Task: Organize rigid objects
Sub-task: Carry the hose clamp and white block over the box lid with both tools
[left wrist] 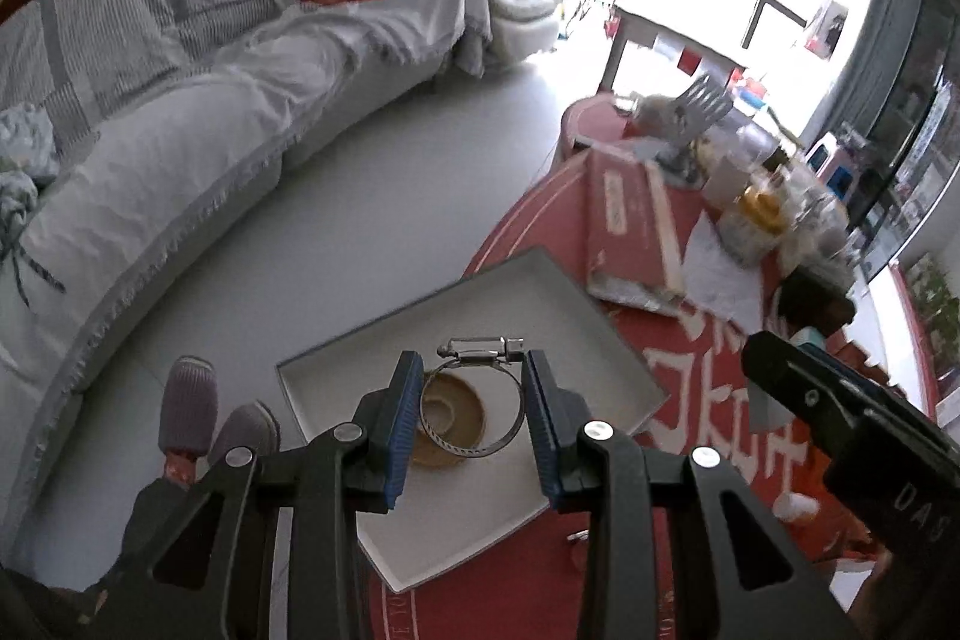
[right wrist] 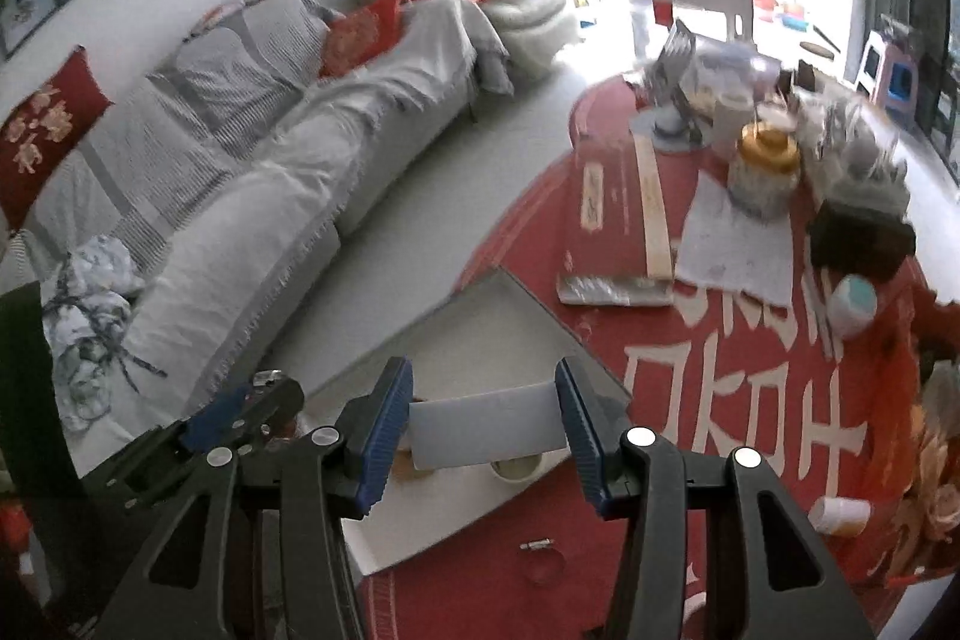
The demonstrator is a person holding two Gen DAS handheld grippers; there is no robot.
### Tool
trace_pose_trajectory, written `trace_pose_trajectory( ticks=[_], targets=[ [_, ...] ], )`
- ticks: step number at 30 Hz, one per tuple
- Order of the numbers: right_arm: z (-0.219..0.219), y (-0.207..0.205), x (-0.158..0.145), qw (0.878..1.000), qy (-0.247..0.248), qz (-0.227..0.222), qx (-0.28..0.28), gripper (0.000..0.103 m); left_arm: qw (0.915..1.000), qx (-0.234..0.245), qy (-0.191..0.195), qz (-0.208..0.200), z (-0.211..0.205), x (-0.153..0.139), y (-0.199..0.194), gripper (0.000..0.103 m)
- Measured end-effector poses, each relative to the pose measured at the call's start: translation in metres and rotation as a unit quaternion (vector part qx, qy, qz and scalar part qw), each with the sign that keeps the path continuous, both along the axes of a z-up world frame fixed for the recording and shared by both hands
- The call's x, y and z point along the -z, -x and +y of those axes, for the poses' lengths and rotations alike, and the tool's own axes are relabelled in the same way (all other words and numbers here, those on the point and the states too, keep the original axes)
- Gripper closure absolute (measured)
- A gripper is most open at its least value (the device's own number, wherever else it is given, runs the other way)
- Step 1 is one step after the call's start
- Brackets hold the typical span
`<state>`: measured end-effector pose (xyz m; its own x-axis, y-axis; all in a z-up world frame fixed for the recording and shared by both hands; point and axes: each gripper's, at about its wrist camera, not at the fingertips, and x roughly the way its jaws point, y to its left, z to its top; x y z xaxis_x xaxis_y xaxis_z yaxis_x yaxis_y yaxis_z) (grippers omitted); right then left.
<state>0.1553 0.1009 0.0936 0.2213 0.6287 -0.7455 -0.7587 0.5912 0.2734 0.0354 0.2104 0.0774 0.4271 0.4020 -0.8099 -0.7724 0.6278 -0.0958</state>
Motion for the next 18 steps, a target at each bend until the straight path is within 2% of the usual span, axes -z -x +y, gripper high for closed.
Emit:
trace_pose_trajectory(
  ticks=[6, 18],
  targets=[
    [0.005, -0.014, 0.039, 0.999, 0.042, 0.022, 0.015, 0.052, 0.9994, -0.001, 0.022, 0.028, 0.006, 0.033, -0.007, 0.066],
    [0.009, -0.030, 0.071, 0.996, 0.078, 0.045, 0.029, 0.052, 0.9980, -0.003, 0.037, 0.050, 0.016, 0.061, -0.015, 0.066]
  ],
)
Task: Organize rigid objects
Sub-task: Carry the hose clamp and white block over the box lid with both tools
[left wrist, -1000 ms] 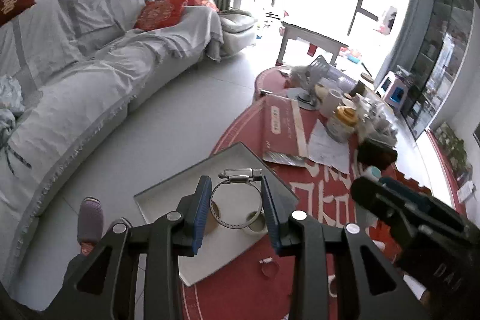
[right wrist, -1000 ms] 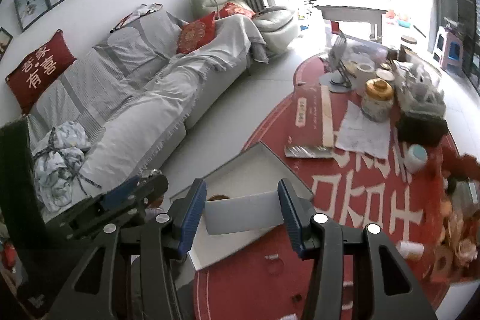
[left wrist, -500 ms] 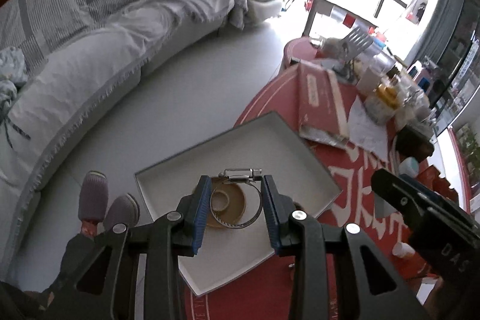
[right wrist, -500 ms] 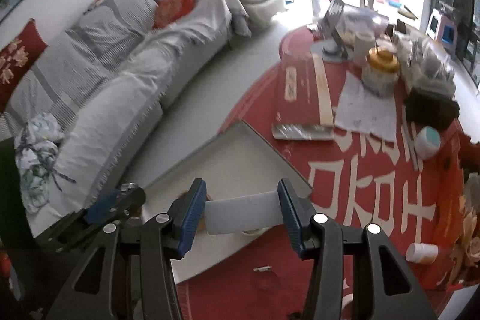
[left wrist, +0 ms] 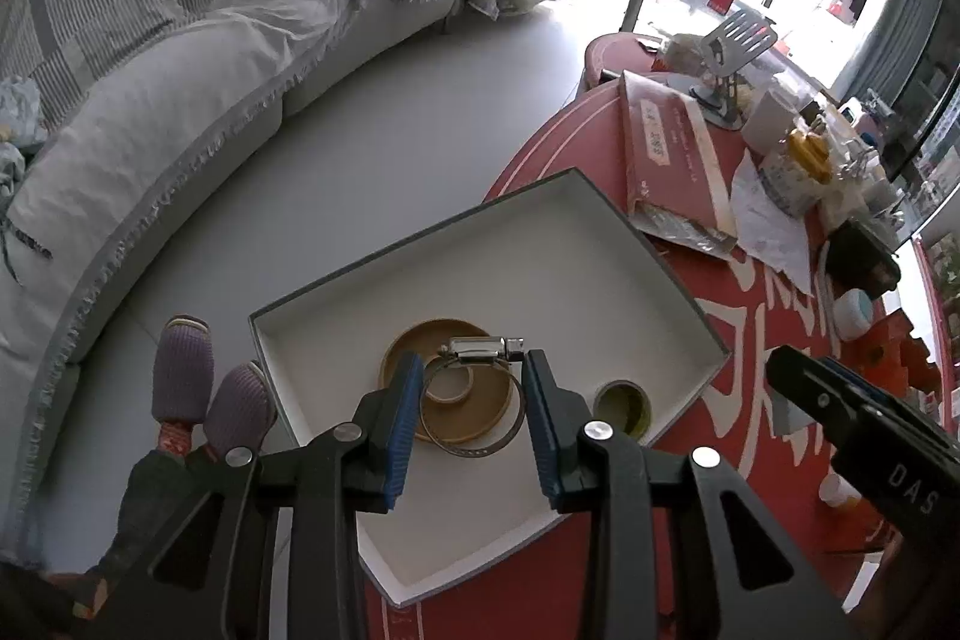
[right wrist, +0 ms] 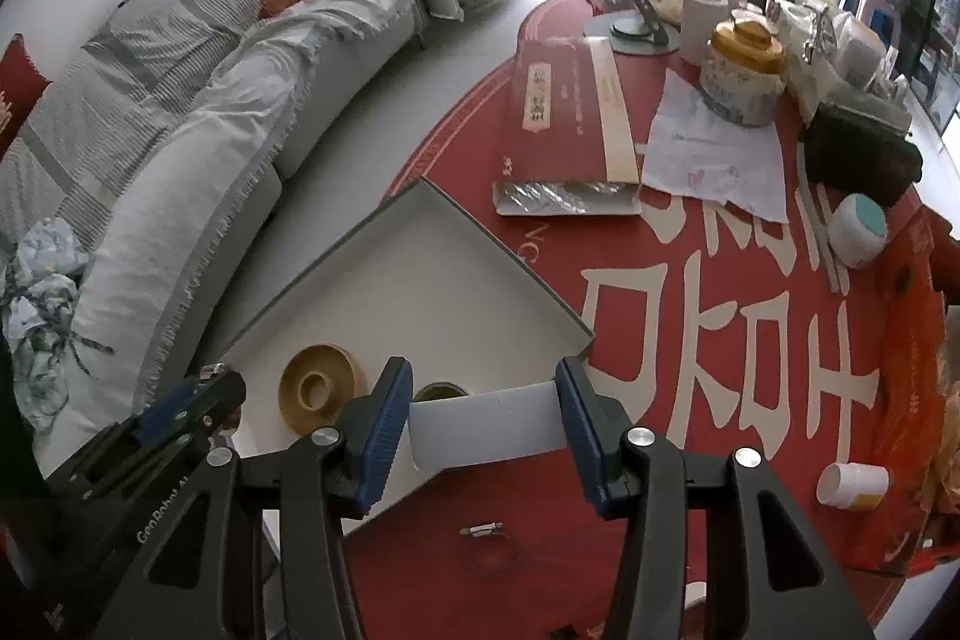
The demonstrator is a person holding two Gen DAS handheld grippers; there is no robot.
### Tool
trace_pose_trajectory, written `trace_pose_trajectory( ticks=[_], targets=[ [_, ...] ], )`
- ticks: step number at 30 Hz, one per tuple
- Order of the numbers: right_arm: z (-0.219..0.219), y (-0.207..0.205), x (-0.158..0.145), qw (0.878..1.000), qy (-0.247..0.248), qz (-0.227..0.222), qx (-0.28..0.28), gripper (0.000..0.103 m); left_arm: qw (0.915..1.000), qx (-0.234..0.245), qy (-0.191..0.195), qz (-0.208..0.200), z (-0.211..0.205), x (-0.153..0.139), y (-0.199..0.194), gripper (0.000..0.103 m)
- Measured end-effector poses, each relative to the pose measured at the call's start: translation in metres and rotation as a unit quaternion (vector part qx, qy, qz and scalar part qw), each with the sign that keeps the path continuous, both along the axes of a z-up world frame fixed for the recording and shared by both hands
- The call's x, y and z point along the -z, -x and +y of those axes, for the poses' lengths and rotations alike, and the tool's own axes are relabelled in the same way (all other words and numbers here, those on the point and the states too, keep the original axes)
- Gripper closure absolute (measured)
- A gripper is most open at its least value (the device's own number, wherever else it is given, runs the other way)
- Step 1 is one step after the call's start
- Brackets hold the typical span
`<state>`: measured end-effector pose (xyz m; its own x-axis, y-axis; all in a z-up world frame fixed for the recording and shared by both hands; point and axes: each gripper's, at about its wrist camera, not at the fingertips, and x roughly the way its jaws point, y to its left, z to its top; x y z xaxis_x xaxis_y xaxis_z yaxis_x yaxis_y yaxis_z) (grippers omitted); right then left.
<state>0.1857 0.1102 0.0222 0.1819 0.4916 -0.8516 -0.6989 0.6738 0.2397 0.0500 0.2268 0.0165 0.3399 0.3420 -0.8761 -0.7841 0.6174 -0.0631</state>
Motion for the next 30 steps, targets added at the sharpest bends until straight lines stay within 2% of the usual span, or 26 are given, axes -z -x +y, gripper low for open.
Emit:
trace_pose_trajectory(
  ticks=[30],
  targets=[
    [0.050, -0.010, 0.054, 0.998, 0.036, 0.043, -0.006, 0.052, 0.9994, -0.003, 0.014, 0.033, 0.022, 0.043, -0.013, 0.066]
  ],
)
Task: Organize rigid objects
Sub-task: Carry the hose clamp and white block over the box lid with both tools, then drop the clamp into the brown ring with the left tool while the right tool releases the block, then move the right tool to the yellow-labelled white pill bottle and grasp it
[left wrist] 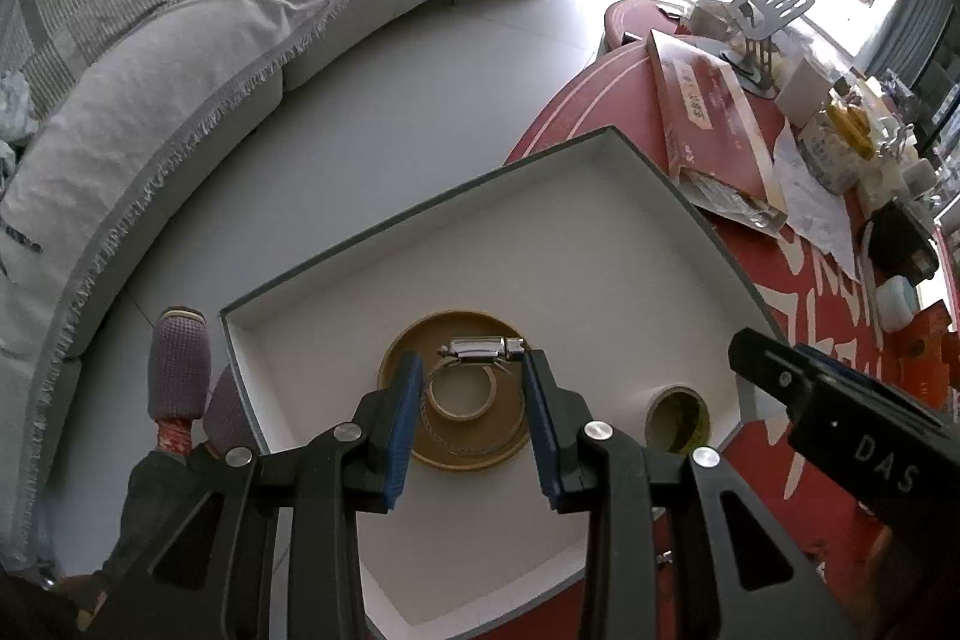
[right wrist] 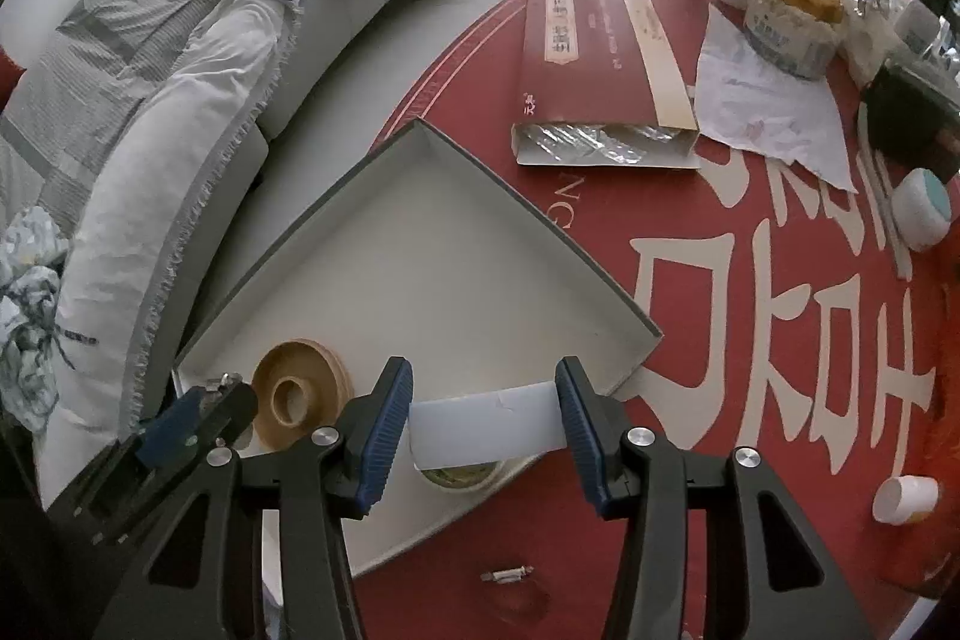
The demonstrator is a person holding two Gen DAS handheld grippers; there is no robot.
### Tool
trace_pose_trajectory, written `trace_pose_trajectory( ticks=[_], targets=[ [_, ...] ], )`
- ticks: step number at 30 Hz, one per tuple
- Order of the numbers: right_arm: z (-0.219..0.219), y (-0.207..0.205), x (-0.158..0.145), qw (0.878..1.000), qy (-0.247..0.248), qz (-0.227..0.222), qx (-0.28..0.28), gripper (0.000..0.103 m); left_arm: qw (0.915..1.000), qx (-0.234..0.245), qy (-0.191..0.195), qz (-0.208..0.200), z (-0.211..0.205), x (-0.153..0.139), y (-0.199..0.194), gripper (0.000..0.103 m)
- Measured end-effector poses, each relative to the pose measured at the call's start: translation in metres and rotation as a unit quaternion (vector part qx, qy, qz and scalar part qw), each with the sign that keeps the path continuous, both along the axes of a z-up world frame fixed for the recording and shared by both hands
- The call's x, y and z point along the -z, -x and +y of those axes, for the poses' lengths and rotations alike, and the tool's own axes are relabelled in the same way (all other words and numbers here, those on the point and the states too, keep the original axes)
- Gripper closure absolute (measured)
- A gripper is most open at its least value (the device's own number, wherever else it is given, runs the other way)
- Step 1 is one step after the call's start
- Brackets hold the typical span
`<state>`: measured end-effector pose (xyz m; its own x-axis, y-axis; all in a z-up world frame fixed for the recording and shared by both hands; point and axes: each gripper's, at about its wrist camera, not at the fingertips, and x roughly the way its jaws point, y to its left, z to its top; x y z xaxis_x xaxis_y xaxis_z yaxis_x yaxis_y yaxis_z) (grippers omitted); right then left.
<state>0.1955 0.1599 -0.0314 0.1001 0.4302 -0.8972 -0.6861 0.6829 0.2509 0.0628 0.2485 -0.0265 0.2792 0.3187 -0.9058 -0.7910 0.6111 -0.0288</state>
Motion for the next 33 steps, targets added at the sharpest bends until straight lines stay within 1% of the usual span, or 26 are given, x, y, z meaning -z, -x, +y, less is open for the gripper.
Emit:
trace_pose_trajectory(
  ticks=[6, 17, 18, 19, 20, 21, 22, 23, 24, 25, 27, 29, 31, 33],
  targets=[
    [0.008, -0.001, 0.007, 1.000, 0.008, -0.001, -0.004, 0.052, 1.0000, 0.000, 0.007, 0.005, 0.002, 0.008, -0.004, 0.066],
    [0.018, -0.007, 0.021, 1.000, 0.015, 0.005, -0.005, 0.052, 0.9997, 0.010, 0.000, 0.023, 0.001, 0.018, -0.015, 0.066],
    [0.019, -0.006, 0.022, 1.000, 0.016, 0.007, -0.006, 0.052, 0.9996, 0.015, -0.002, 0.025, 0.000, 0.020, -0.017, 0.058],
    [0.020, -0.006, 0.024, 1.000, 0.018, 0.010, -0.007, 0.052, 0.9994, 0.020, -0.002, 0.027, 0.000, 0.021, -0.018, 0.036],
    [0.022, -0.006, 0.026, 1.000, 0.020, 0.015, -0.012, 0.049, 0.9993, 0.024, 0.001, 0.030, -0.001, 0.022, -0.019, 0.023],
    [0.022, -0.006, 0.028, 0.999, 0.021, 0.024, -0.017, 0.027, 0.9992, 0.027, 0.002, 0.028, -0.002, 0.022, -0.019, 0.010],
    [0.021, -0.006, 0.029, 0.999, 0.022, 0.025, -0.017, 0.012, 0.9992, 0.029, 0.005, 0.026, -0.003, 0.022, -0.018, 0.005],
    [0.018, -0.006, 0.027, 1.000, 0.016, 0.020, -0.013, 0.001, 0.9992, 0.030, 0.006, 0.025, -0.004, 0.021, -0.017, 0.003],
    [0.012, -0.005, 0.022, 1.000, 0.003, 0.011, -0.008, 0.001, 0.9992, 0.030, 0.004, 0.025, -0.005, 0.020, -0.016, 0.000],
    [0.007, -0.005, 0.018, 1.000, -0.002, 0.007, -0.007, 0.001, 0.9992, 0.030, -0.001, 0.026, -0.007, 0.019, -0.015, 0.000],
    [-0.005, -0.005, 0.014, 1.000, -0.006, 0.010, -0.003, 0.001, 0.9989, 0.037, -0.001, 0.029, -0.011, 0.017, -0.014, 0.000],
    [-0.027, -0.006, 0.008, 1.000, -0.008, 0.005, 0.018, 0.001, 0.9989, 0.039, 0.000, 0.026, -0.016, 0.014, -0.010, 0.000],
    [-0.049, -0.005, 0.005, 0.999, -0.005, -0.011, 0.033, 0.001, 0.9990, 0.040, -0.001, 0.018, -0.023, 0.009, -0.002, 0.000],
    [-0.078, -0.005, 0.004, 0.998, 0.012, -0.040, 0.055, 0.001, 0.9989, 0.043, -0.001, 0.020, -0.030, 0.007, 0.004, 0.000]
  ],
)
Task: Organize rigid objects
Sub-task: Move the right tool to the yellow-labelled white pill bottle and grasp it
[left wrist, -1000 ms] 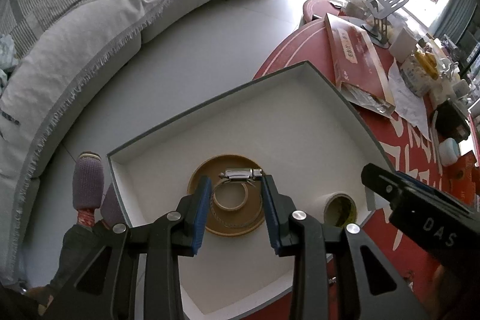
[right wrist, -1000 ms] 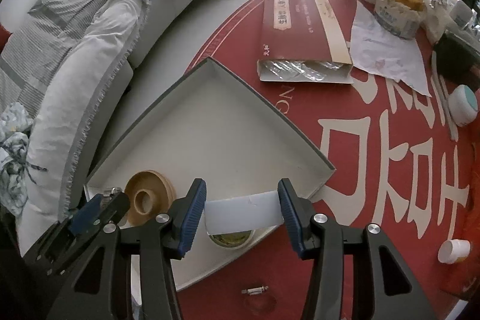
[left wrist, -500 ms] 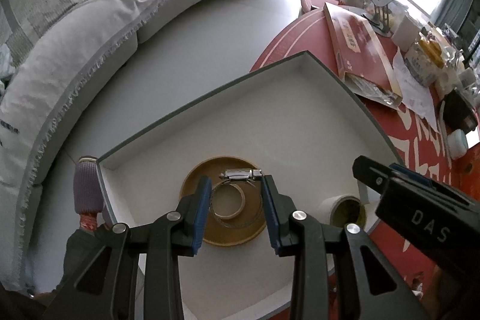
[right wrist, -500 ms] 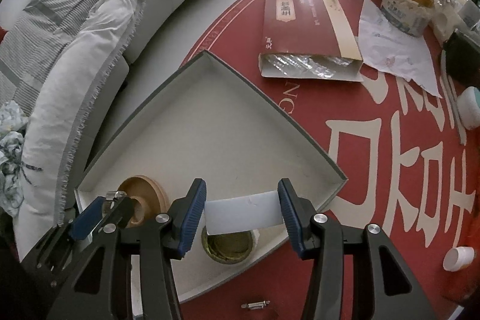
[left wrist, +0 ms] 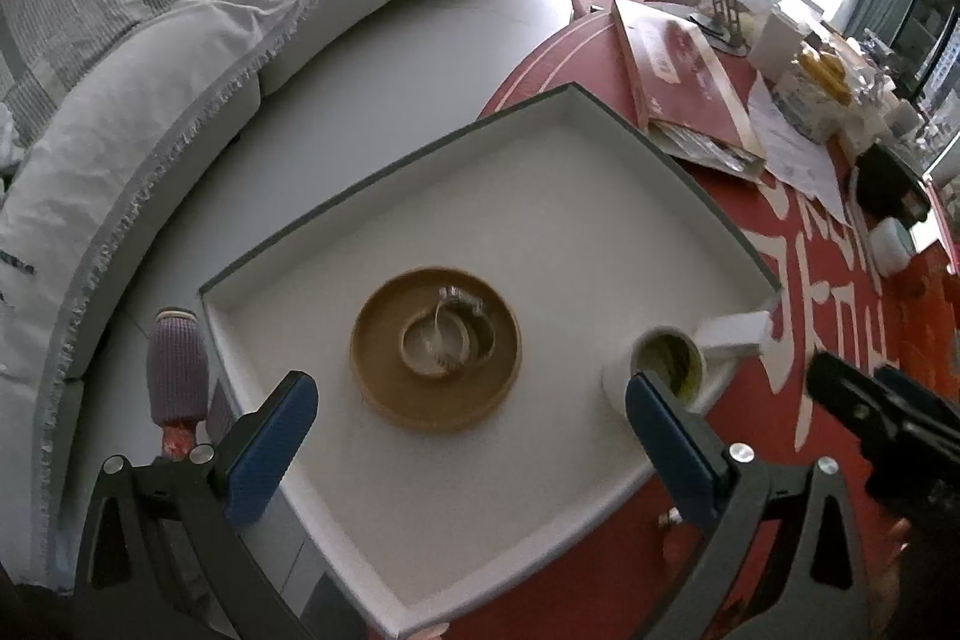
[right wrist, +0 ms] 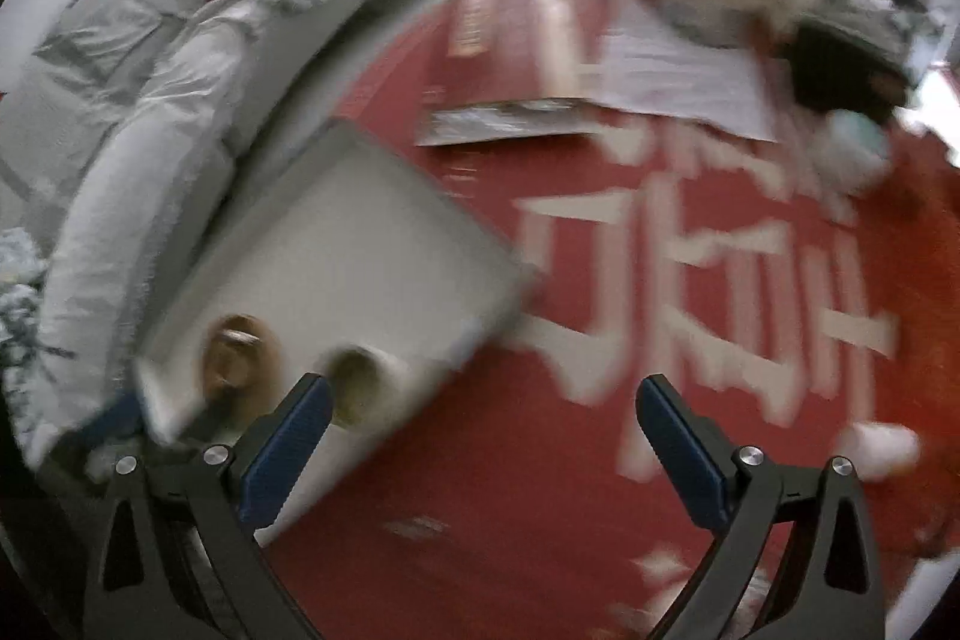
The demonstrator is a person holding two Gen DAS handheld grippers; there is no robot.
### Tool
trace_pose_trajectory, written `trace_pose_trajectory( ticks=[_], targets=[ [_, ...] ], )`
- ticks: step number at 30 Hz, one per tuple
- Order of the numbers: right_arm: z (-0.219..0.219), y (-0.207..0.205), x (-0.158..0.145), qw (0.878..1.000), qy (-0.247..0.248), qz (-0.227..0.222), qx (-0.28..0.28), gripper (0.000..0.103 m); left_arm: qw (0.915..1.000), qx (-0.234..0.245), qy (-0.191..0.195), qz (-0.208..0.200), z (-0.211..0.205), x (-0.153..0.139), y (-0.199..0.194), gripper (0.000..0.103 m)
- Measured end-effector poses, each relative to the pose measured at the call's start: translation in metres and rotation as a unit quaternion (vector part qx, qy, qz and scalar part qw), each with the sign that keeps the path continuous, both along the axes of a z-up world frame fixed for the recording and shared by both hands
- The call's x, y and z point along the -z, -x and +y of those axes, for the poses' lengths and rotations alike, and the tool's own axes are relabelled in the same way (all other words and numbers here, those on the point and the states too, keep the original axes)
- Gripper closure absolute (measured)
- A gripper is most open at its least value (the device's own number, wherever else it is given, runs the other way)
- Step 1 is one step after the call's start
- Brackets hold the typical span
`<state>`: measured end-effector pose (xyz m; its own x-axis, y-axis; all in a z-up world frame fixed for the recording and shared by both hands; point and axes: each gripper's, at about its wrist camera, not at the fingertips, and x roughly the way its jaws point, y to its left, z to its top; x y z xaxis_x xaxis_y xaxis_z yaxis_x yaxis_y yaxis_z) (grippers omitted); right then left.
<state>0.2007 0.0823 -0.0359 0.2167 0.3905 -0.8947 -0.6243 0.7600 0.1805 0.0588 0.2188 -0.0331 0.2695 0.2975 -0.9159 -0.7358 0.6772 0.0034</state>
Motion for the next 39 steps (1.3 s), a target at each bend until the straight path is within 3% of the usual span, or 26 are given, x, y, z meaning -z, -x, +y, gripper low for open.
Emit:
trace_pose_trajectory(
  ticks=[4, 7, 11, 14, 18, 21, 22, 27, 30, 32, 35, 37, 39],
  targets=[
    [-0.046, -0.020, 0.008, 0.995, 0.063, -0.062, 0.040, 0.001, 0.9999, 0.015, 0.001, 0.001, -0.016, -0.002, 0.009, 0.000],
    [-0.068, -0.048, 0.020, 0.990, 0.094, -0.083, 0.065, 0.001, 0.9995, 0.030, 0.006, 0.002, -0.030, -0.003, 0.012, 0.000],
    [-0.075, -0.063, 0.049, 0.980, 0.151, -0.126, 0.032, 0.001, 0.9984, 0.054, 0.007, 0.016, -0.047, -0.002, 0.014, 0.000],
    [-0.088, -0.075, 0.071, 0.983, 0.159, -0.075, 0.049, 0.001, 0.9974, 0.066, 0.004, 0.029, -0.058, 0.000, 0.015, 0.000],
    [-0.119, -0.071, 0.073, 0.988, 0.065, 0.066, 0.120, 0.001, 0.9964, 0.077, -0.001, 0.036, -0.065, 0.000, 0.020, 0.000],
    [-0.137, -0.045, 0.064, 0.981, -0.005, 0.142, 0.132, 0.001, 0.9964, 0.075, -0.002, 0.039, -0.067, 0.000, 0.025, 0.000],
    [-0.142, -0.035, 0.059, 0.980, -0.017, 0.148, 0.130, 0.001, 0.9964, 0.074, -0.002, 0.040, -0.068, 0.000, 0.026, 0.000],
    [-0.177, 0.014, 0.012, 0.991, -0.011, 0.009, 0.129, 0.001, 0.9966, 0.071, -0.006, 0.040, -0.075, 0.000, 0.038, 0.000],
    [-0.219, 0.031, -0.003, 0.985, 0.002, -0.064, 0.162, 0.001, 0.9959, 0.077, -0.003, 0.046, -0.085, 0.004, 0.045, 0.000],
    [-0.252, 0.030, 0.000, 0.972, 0.030, -0.089, 0.215, 0.001, 0.9954, 0.082, 0.001, 0.050, -0.092, 0.007, 0.048, 0.000],
    [-0.289, 0.008, 0.024, 0.950, 0.079, -0.079, 0.291, 0.001, 0.9941, 0.092, 0.004, 0.057, -0.106, 0.011, 0.051, 0.000],
    [-0.297, -0.009, 0.047, 0.955, 0.072, -0.021, 0.287, 0.000, 0.9931, 0.099, 0.008, 0.061, -0.115, 0.013, 0.052, 0.000],
    [-0.291, -0.019, 0.054, 0.955, 0.107, -0.040, 0.273, 0.003, 0.9924, 0.105, 0.005, 0.064, -0.122, 0.011, 0.053, 0.000]
  ],
)
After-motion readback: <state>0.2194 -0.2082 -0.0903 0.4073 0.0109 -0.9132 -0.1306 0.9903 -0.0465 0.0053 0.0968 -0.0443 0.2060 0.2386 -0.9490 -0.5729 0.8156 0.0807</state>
